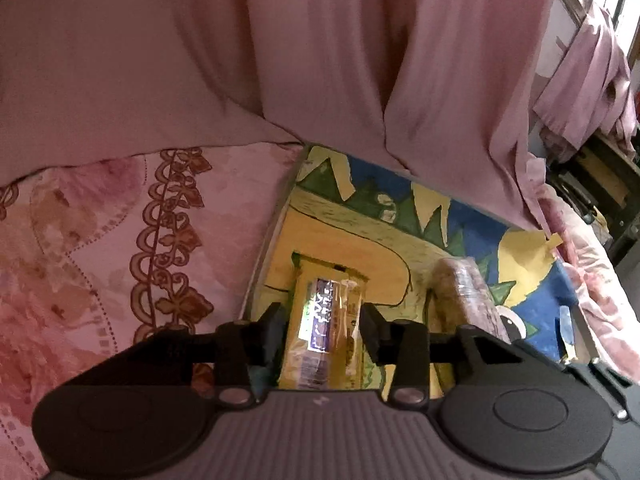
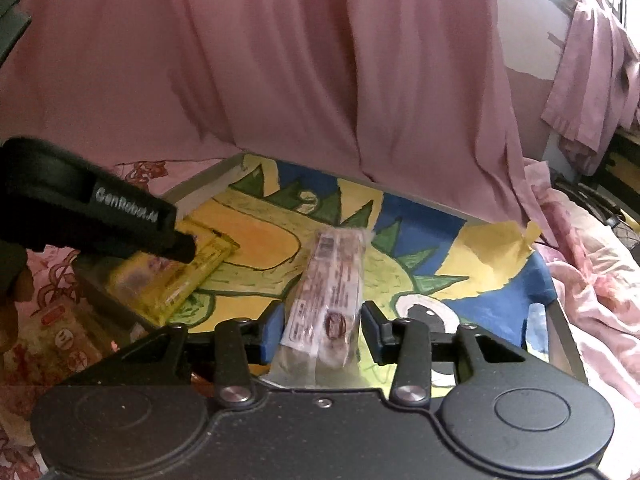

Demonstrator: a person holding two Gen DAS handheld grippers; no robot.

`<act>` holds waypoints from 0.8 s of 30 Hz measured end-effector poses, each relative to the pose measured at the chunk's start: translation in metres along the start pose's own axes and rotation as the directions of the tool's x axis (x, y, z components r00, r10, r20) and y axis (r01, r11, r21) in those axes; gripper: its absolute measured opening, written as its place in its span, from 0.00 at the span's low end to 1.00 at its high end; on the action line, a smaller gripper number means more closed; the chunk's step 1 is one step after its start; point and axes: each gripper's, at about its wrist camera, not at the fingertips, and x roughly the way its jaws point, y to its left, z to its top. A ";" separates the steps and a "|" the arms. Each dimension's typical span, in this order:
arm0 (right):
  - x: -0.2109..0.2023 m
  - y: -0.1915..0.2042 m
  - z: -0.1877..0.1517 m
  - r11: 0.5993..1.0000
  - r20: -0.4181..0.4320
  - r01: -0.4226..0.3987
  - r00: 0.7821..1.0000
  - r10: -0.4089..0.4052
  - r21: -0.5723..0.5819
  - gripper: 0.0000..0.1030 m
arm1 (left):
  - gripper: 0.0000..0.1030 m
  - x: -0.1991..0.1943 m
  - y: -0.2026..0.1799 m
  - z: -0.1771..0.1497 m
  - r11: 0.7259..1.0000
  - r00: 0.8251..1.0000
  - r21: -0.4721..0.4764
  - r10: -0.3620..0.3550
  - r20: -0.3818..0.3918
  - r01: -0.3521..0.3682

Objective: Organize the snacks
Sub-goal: 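Lower both held bars into the tray and open both grippers, then raise both open grippers away from the tray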

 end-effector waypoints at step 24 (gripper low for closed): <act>-0.134 -0.024 0.004 0.978 0.275 0.085 0.952 -0.137 0.192 0.99 | 1.00 -0.140 -0.012 -0.009 0.982 0.935 0.102 0.119 0.335 -0.162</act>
